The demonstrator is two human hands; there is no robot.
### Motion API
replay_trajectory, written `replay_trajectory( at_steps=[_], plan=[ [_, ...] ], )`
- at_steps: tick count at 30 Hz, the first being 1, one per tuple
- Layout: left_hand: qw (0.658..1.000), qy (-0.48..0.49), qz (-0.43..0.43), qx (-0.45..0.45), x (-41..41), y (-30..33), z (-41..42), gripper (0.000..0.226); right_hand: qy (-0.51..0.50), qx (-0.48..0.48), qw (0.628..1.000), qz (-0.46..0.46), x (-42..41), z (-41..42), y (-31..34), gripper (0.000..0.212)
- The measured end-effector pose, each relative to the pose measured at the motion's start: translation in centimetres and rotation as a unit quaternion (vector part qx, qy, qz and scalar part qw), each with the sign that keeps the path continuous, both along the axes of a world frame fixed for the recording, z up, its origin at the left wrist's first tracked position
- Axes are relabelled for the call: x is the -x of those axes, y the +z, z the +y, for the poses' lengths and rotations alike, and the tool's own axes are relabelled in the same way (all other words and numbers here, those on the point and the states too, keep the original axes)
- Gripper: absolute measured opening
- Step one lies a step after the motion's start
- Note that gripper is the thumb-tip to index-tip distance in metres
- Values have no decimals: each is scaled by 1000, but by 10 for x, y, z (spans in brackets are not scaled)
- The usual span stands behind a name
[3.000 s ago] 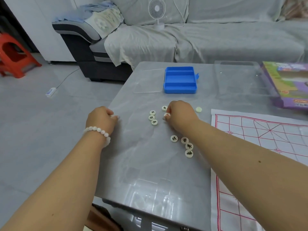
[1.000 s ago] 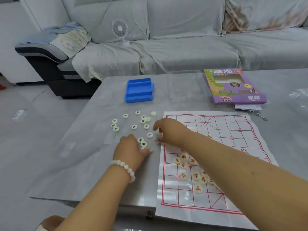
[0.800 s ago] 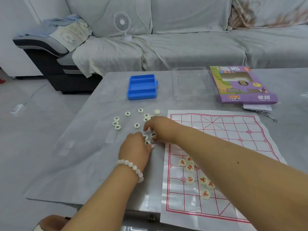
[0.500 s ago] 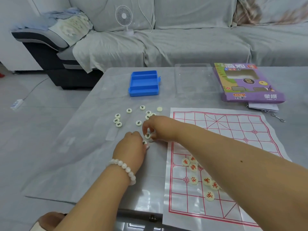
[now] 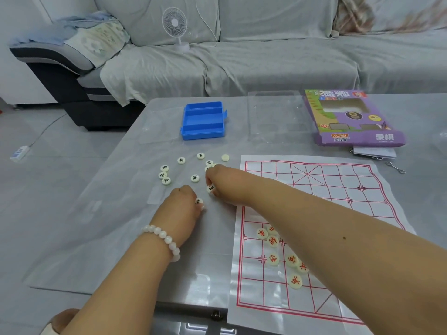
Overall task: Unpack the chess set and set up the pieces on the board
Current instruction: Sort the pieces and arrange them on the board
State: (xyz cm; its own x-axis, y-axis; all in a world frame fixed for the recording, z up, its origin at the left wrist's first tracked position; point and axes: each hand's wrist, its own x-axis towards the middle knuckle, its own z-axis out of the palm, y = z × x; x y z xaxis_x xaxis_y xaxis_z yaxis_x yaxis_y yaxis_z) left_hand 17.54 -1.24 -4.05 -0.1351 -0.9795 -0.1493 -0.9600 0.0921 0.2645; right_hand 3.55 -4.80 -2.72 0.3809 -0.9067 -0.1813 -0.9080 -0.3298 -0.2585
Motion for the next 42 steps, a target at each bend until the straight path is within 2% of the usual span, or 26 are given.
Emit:
replay_trajectory(
  at_steps=[5,11,16,19,22,26,30,33,37,42],
  plan=[
    [1000,-19,6,-14,40,25,-8,30,-106,26,992,-66,57,13,17,27],
    [989,-129,-33,-56,145,35,-22,40,-230,1,972,-39,150,46,8,22],
    [980,-197,-33,-29,177,9,-22,37,-236,-16,971,-32,166,53,-3,25],
    [978,-205,-35,7,171,7,-19,42,-226,-21,974,-15,169,55,2,35],
    [982,-175,-12,63,138,26,-17,53,-220,23,975,4,163,50,13,41],
    [993,-55,-26,100,62,37,-23,35,-170,92,980,-50,113,31,19,32],
    [994,80,-69,10,10,28,-22,43,-125,72,986,-85,53,5,9,32],
    [995,86,-45,-17,-1,14,-21,36,-126,57,985,-99,26,-9,-2,38],
    [997,74,-3,5,-7,5,-32,25,-143,55,983,-102,8,-19,-13,46],
    [997,65,27,39,-2,1,-52,31,-237,64,961,-125,2,-26,-19,72]
  ],
)
